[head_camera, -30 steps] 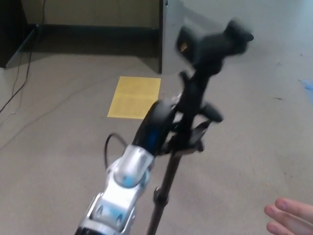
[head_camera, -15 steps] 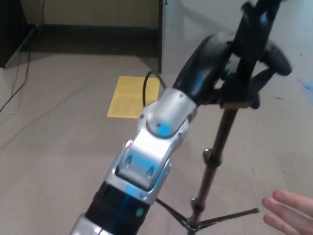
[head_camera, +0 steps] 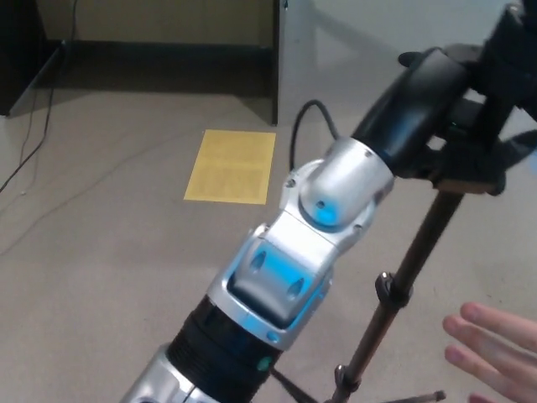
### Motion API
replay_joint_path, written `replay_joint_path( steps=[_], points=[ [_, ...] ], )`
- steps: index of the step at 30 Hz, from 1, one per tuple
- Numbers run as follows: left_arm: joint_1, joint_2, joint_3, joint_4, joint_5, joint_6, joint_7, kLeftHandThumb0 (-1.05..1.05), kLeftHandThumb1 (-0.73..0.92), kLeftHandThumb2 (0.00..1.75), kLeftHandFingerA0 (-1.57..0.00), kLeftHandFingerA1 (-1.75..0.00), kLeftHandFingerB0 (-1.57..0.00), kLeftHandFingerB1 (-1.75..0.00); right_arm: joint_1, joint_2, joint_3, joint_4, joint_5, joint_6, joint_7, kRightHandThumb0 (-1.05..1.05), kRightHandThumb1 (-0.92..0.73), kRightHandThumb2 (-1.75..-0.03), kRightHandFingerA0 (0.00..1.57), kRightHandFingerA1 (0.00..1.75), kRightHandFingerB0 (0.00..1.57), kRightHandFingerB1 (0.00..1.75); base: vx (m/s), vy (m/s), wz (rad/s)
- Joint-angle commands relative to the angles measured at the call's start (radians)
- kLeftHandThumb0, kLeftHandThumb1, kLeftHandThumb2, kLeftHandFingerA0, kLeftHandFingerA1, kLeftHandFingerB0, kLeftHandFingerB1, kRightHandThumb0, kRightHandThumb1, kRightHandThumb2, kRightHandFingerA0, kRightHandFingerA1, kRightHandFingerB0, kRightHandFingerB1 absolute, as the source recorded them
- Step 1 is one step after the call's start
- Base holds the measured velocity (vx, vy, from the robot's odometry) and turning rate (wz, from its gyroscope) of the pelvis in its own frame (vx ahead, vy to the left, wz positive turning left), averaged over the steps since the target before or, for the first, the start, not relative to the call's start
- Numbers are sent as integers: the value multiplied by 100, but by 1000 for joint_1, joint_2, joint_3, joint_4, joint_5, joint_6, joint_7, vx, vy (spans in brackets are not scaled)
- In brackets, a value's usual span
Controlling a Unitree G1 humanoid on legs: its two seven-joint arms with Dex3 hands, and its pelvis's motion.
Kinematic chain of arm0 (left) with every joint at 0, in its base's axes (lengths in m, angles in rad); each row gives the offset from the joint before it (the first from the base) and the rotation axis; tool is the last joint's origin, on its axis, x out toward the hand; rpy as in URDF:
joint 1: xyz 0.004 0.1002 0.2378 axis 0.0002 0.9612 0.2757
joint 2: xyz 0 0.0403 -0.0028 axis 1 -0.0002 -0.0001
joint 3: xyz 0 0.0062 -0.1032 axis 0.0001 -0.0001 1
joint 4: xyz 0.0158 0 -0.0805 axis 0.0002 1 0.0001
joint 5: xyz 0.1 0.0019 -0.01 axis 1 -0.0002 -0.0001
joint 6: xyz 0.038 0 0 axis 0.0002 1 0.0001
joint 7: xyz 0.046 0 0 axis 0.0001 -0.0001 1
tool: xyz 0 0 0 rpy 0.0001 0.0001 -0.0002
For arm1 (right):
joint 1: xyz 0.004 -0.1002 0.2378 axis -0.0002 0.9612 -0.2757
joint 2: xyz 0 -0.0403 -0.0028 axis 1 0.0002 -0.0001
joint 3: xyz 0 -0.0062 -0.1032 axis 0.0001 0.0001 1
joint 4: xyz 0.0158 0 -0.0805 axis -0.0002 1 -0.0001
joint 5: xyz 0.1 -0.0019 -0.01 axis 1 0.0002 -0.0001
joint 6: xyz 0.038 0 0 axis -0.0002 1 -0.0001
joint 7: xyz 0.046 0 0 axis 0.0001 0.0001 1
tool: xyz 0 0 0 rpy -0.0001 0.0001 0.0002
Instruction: There is a tripod standing in front of the robot and the robot extends its left arm to grab it. It lifts the tripod and passes it to a person.
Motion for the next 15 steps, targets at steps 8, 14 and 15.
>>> replay_joint_path(
  steps=[8, 14, 15],
  points=[
    [-9, -278, -234, -172, 17, 77, 118, -21, 71, 86, -104, -137, -77, -118, -22, -40, -4, 4, -2, 10, 26, -40, -69, -61, 70, 43, 52, 38, 0, 0, 0],
    [45, -292, -313, -219, -28, 63, 128, -3, 85, 98, -80, -172, -51, -144, -25, -52, 11, 8, -18, -16, 19, -44, -70, -62, 72, 44, 53, 38, 0, 0, 0],
    [52, -292, -323, -218, -29, 46, 132, -3, 85, 98, -80, -172, -51, -144, -26, -52, 12, 9, -18, -16, 19, -44, -70, -62, 72, 44, 53, 38, 0, 0, 0]
  ],
)
